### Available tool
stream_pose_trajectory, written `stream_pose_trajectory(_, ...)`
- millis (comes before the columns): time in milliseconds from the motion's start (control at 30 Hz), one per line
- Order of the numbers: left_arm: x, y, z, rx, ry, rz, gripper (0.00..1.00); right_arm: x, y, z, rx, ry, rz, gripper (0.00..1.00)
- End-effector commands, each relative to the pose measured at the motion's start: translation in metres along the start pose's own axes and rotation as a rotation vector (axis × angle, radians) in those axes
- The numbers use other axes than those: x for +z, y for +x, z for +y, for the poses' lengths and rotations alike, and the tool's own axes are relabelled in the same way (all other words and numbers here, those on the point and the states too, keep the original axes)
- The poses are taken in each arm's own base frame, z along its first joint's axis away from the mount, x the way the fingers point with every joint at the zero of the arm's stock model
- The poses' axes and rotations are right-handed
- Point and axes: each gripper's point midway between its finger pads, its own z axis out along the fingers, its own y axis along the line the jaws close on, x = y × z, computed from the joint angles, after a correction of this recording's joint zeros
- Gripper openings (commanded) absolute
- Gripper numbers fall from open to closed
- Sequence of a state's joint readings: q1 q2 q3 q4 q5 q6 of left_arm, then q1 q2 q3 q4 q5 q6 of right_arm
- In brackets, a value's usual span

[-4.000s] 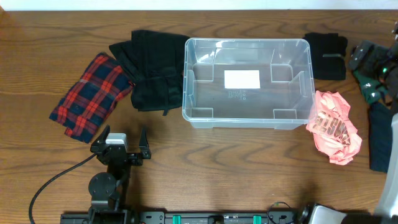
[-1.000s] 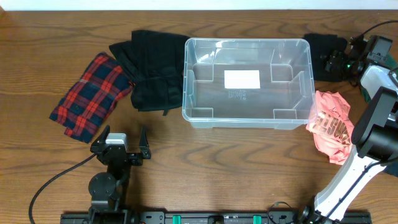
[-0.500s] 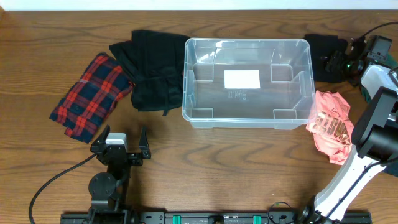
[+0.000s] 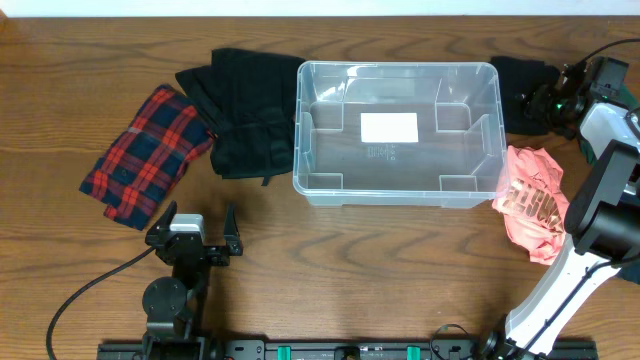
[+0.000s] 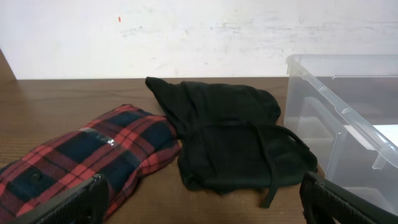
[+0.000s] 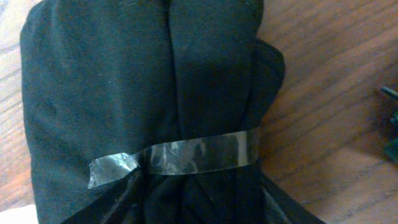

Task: Pack container
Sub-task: 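Carry the black garment with the right gripper into the clear container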

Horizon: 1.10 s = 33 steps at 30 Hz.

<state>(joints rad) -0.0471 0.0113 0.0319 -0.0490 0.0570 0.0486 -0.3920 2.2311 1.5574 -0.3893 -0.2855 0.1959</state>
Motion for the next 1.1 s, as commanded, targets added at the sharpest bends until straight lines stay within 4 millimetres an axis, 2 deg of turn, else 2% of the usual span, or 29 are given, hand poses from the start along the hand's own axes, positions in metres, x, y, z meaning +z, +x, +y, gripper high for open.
stream_pose_trajectory(0, 0.002, 0.017, -0.001, -0.008, 0.005, 0.044, 0.98, 0.028, 0.067, -0.040, 0.021, 0.132, 0.182, 0.37)
stream_pose_trajectory(100, 0.002, 0.017, -0.001, -0.008, 0.005, 0.044, 0.98, 0.019, 0.055, -0.039, 0.014, 0.130, 0.151, 0.22)
stream_pose_trajectory(167, 0.002, 0.017, -0.001, -0.008, 0.005, 0.044, 0.98, 0.008, 0.042, -0.036, 0.011, 0.127, 0.118, 0.18)
stream_pose_trajectory(300, 0.002, 0.017, -0.001, -0.008, 0.005, 0.044, 0.98, -0.025, 0.009, -0.024, -0.058, 0.113, 0.025, 0.01)
stream_pose_trajectory(500, 0.002, 0.017, -0.001, -0.008, 0.005, 0.044, 0.98, -0.100, -0.039, 0.009, -0.138, 0.085, -0.153, 0.01)
stream_pose_trajectory(667, 0.002, 0.017, -0.001, -0.008, 0.005, 0.044, 0.98, -0.168, -0.060, 0.047, -0.182, 0.004, -0.279, 0.01)
stream_pose_trajectory(767, 0.002, 0.017, -0.001, -0.008, 0.005, 0.044, 0.98, -0.209, -0.063, 0.075, -0.217, -0.081, -0.337, 0.01)
stream_pose_trajectory(900, 0.002, 0.017, -0.001, -0.008, 0.005, 0.044, 0.98, -0.254, -0.054, 0.118, -0.211, -0.216, -0.376, 0.01)
stream_pose_trajectory(1067, 0.002, 0.017, -0.001, -0.008, 0.005, 0.044, 0.98, -0.284, -0.025, 0.173, -0.173, -0.357, -0.333, 0.01)
